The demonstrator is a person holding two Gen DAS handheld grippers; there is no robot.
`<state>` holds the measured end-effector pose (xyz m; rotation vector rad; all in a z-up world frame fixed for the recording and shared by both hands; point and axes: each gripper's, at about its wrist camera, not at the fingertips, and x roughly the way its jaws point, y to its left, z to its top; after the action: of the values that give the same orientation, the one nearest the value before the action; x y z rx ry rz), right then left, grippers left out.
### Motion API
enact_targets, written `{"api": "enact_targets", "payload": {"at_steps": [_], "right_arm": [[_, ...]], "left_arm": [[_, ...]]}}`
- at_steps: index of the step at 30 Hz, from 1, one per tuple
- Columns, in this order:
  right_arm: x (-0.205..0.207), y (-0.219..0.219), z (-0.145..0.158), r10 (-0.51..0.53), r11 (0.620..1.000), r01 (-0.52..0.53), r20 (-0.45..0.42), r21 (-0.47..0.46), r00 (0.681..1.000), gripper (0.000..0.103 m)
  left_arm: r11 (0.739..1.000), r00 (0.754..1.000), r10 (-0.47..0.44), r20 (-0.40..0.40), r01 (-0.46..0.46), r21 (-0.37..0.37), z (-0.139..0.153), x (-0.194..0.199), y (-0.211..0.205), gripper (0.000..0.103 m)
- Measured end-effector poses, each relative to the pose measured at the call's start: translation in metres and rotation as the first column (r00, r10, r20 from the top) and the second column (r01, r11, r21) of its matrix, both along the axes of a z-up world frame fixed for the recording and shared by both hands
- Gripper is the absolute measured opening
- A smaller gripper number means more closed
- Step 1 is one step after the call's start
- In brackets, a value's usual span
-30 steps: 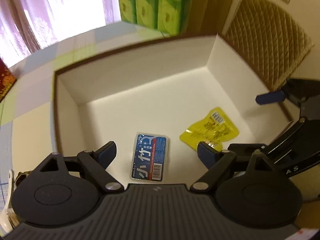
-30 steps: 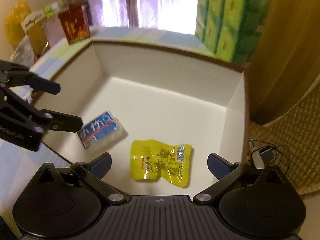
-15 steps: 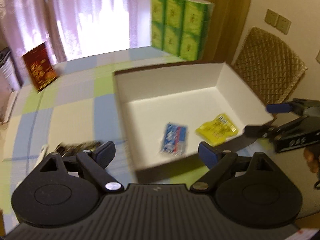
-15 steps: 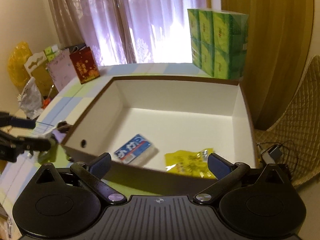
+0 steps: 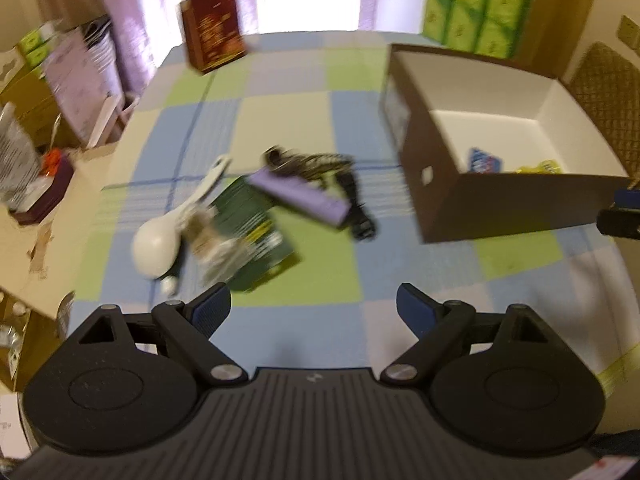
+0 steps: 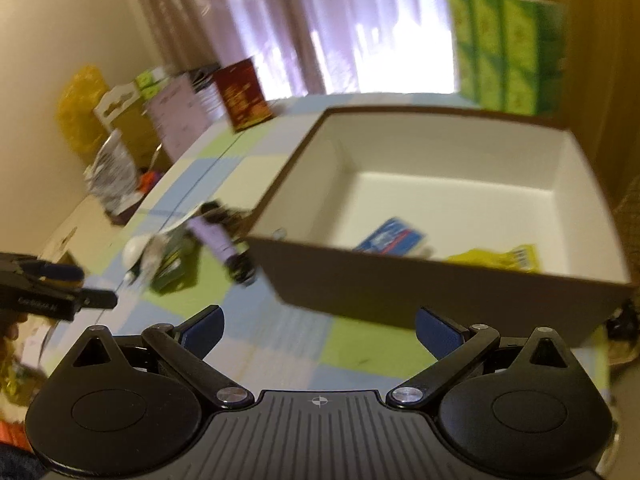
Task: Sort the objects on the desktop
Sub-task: 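Move both tools back toward the remaining items on the table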
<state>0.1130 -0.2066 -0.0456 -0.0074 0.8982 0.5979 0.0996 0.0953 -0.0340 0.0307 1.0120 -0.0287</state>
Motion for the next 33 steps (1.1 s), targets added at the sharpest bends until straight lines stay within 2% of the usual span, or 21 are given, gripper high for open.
{"api": "enact_targets", "payload": {"at_steps": [7,11,15,17,24,33], "right_arm": [[-0.008,0.046,-0.027,0.035,0.999,-0.036,-0.046,-0.022,0.998,0.099],[-0.011,0.062,-0.04,0.019,0.999,-0.022,-0.065,-0.041,0.998,0.089],[-0.009,0.07,-0.052,-0.025,0.998,0.019,-0.092,-0.063,0.995,0.077],[-0.007,0.072,-0.057,-0.046,0.996,0.039,-0.103,-0.075,0.994,0.075],[0.004,0.075,-0.063,-0.127,0.989,0.117,-0.118,-0.091,0.985,0.075],[0.017,0.074,-0.068,-0.181,0.98,0.165,-0.145,-0.112,0.973,0.075]], "left_arm": [[0.999,0.999,0.047,-0.012,-0.047,0.006,-0.008,-0.014,0.045,0.087],[0.999,0.999,0.049,-0.006,-0.049,-0.01,-0.013,-0.016,0.062,0.084],[0.997,0.999,0.043,-0.011,-0.044,-0.06,-0.022,-0.009,0.077,0.078],[0.995,0.999,0.042,-0.01,-0.042,-0.091,-0.025,-0.003,0.083,0.078],[0.982,0.999,0.047,-0.004,-0.047,-0.181,-0.04,0.03,0.1,0.076],[0.94,0.986,0.146,-0.079,-0.163,-0.301,-0.07,0.078,0.124,0.064]]}}
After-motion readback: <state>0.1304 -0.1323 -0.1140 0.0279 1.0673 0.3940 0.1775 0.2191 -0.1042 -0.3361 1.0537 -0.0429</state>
